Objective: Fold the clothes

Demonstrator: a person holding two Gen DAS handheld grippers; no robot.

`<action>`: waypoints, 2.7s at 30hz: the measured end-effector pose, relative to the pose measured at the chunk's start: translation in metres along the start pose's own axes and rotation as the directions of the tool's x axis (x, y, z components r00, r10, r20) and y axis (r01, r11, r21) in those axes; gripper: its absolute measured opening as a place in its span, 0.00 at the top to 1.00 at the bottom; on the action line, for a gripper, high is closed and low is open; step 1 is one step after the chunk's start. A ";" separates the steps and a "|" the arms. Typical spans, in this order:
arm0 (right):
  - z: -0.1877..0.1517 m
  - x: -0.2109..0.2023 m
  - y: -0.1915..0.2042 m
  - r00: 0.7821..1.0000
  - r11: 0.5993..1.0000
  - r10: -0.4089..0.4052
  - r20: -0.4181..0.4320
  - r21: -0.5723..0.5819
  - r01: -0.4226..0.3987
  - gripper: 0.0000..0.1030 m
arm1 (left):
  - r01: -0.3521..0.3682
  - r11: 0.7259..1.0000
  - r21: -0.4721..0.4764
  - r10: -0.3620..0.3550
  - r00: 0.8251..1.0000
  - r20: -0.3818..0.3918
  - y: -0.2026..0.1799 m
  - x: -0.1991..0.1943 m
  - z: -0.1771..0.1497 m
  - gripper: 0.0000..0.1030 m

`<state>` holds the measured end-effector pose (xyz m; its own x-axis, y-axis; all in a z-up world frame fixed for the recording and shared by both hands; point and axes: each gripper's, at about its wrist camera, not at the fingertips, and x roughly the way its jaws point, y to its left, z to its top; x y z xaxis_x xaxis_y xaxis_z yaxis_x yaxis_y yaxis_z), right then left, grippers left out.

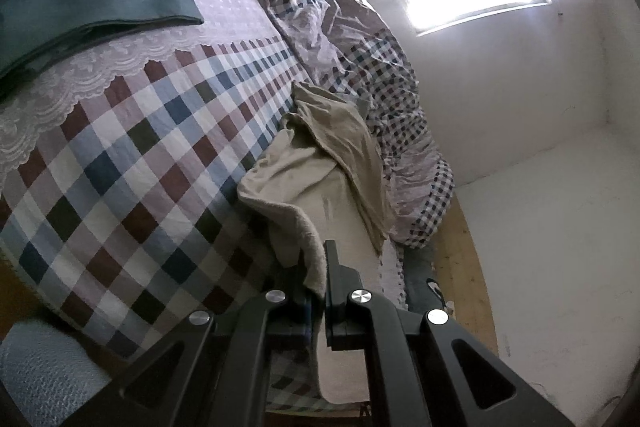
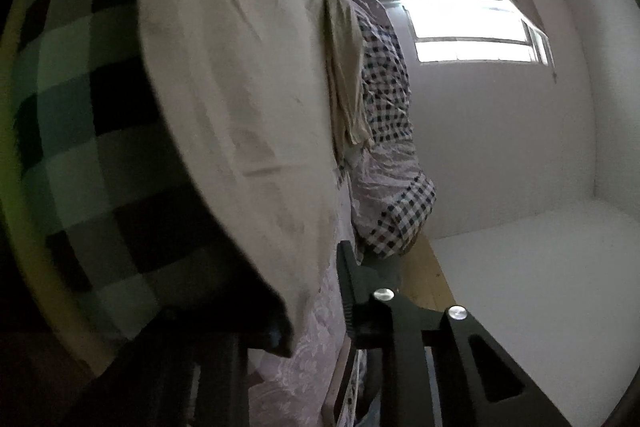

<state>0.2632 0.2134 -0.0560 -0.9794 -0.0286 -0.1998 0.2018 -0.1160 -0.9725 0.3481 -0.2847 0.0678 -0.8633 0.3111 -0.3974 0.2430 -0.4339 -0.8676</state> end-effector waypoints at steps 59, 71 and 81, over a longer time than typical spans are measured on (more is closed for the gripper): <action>-0.026 -0.250 -0.380 0.986 0.918 -0.085 0.147 0.396 0.020 1.00 | 0.266 0.851 0.453 -0.325 0.944 0.056 -0.215 -0.249 -0.016 0.98; -0.043 -0.285 -0.393 0.969 0.891 0.052 0.240 0.427 -0.153 1.00 | 0.305 0.810 0.502 -0.381 0.923 0.053 -0.228 -0.293 -0.042 0.98; -0.061 -0.264 -0.387 0.946 0.824 0.198 0.257 0.479 -0.302 1.00 | 0.351 0.830 0.433 -0.376 0.926 -0.030 -0.225 -0.278 -0.034 0.98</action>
<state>0.4436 0.3260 0.3663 -0.8855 -0.3048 -0.3506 0.4645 -0.5626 -0.6839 0.5487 -0.2446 0.3636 -0.8776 0.4767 -0.0504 -0.2931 -0.6169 -0.7305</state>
